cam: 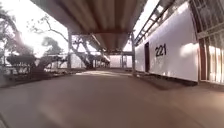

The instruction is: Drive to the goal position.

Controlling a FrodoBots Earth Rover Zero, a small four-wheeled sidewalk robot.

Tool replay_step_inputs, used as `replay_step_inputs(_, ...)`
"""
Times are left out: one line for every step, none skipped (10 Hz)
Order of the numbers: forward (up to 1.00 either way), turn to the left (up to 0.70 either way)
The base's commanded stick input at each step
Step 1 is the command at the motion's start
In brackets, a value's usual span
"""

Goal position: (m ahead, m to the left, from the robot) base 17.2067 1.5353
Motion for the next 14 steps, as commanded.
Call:
replay_step_inputs(0.85, 0.00)
replay_step_inputs(0.85, 0.00)
replay_step_inputs(0.85, 0.00)
replay_step_inputs(0.85, 0.00)
replay_step_inputs(0.85, 0.00)
replay_step_inputs(0.85, 0.00)
replay_step_inputs(0.85, 0.00)
replay_step_inputs(0.85, 0.00)
replay_step_inputs(0.85, 0.00)
replay_step_inputs(0.85, 0.00)
replay_step_inputs(0.85, 0.00)
replay_step_inputs(0.85, 0.00)
replay_step_inputs(0.85, 0.00)
replay_step_inputs(0.85, 0.00)
